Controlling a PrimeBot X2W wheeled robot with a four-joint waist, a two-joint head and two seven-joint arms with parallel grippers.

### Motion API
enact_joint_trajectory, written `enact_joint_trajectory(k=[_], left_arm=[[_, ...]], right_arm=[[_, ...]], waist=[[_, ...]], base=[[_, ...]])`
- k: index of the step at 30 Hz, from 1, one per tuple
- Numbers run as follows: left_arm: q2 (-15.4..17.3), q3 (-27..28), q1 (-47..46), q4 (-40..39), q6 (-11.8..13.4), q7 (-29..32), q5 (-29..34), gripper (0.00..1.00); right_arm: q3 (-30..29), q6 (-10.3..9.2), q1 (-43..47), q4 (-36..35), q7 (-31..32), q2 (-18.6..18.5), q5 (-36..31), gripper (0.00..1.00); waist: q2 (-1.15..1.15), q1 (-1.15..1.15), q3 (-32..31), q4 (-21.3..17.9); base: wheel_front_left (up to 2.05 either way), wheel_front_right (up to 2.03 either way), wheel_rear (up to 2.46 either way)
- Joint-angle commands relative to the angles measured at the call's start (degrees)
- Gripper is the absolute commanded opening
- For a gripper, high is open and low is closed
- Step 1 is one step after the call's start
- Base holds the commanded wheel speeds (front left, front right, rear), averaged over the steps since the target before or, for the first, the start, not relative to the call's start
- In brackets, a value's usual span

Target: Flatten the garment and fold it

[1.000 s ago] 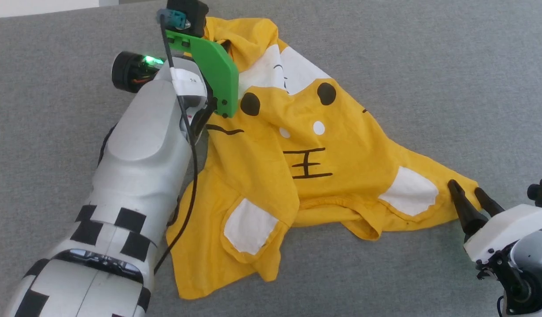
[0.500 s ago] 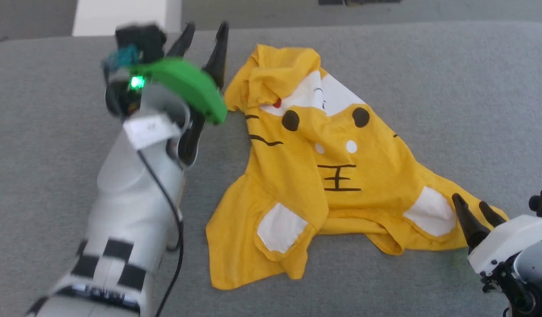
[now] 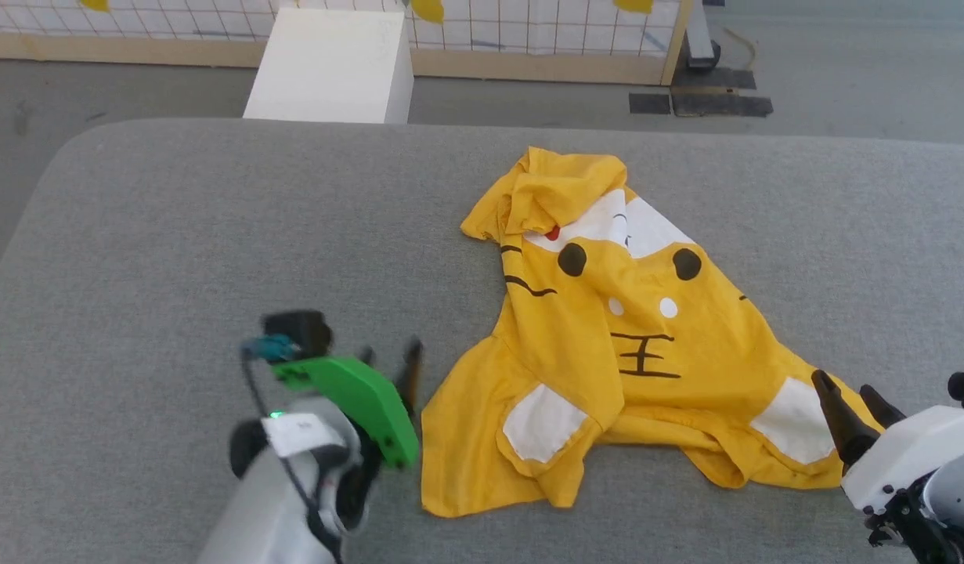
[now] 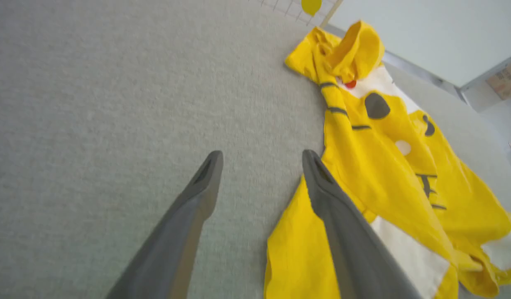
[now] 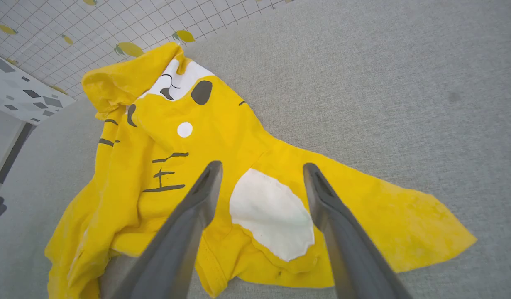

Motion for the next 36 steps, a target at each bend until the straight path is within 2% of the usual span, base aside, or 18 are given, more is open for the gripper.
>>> enact_joint_trajectory(k=[1, 5, 9, 13, 21, 22, 23, 30, 36], left_arm=[[0.6, -2.0, 2.2, -2.4, 1.2, 4.6, -0.3, 1.0], [2.3, -8.0, 6.8, -10.9, 3.5, 18.4, 0.6, 1.0], [5.7, -11.7, 8.6, -15.6, 7.0, 26.7, 4.3, 1.0], [7.2, -14.0, 9.2, -16.7, 8.7, 30.9, 6.6, 1.0], [6.2, -16.5, 10.1, -13.2, 8.1, 32.5, 6.2, 0.99], [5.7, -16.2, 10.2, -12.9, 8.0, 32.2, 5.6, 0.27], [5.7, -16.0, 10.1, -12.5, 7.9, 31.5, 5.5, 0.0], [5.7, -11.4, 9.7, -13.9, 7.2, 26.2, 2.4, 0.0], [7.2, -2.5, 10.7, -20.4, 10.2, 20.1, -0.4, 0.0]], right_arm=[[-0.2, -0.08, 0.7, -0.3, 0.2, 0.0, -0.2, 1.0], [-0.4, -0.08, 1.0, -0.5, 0.4, 0.0, -0.1, 1.0], [0.0, -0.08, 0.7, -0.5, 0.3, 0.0, 0.2, 1.0], [0.1, -0.08, 0.7, -0.3, -0.1, 0.0, 0.6, 1.0], [-0.7, -0.08, 0.6, -0.4, -0.6, 0.0, 0.6, 1.0], [-0.7, -0.08, 0.6, -0.4, -0.6, 0.0, 0.6, 1.0], [-0.8, -0.08, 0.5, -0.4, -0.6, 0.0, 0.6, 1.0], [-1.0, -0.08, 0.6, -0.1, -0.7, 0.0, 0.8, 1.0], [-1.5, -0.08, 1.0, -0.9, -0.2, 0.0, -0.2, 1.0]], waist=[[0.0, 0.0, -0.8, 0.5], [0.0, 0.0, -0.9, 0.3], [0.0, 0.0, -0.5, -0.4], [0.0, 0.0, 0.1, -1.0], [0.0, 0.0, 1.2, -2.2], [0.0, 0.0, 1.3, -2.2], [0.0, 0.0, 1.3, -2.3], [0.0, 0.0, 1.2, -1.9], [0.0, 0.0, 0.8, -1.5]], base=[[0.0, 0.0, 0.0], [0.0, 0.0, 0.0], [0.0, 0.0, 0.0], [0.0, 0.0, 0.0], [0.0, 0.0, 0.0], [0.0, 0.0, 0.0], [0.0, 0.0, 0.0], [0.0, 0.0, 0.0], [0.0, 0.0, 0.0]])
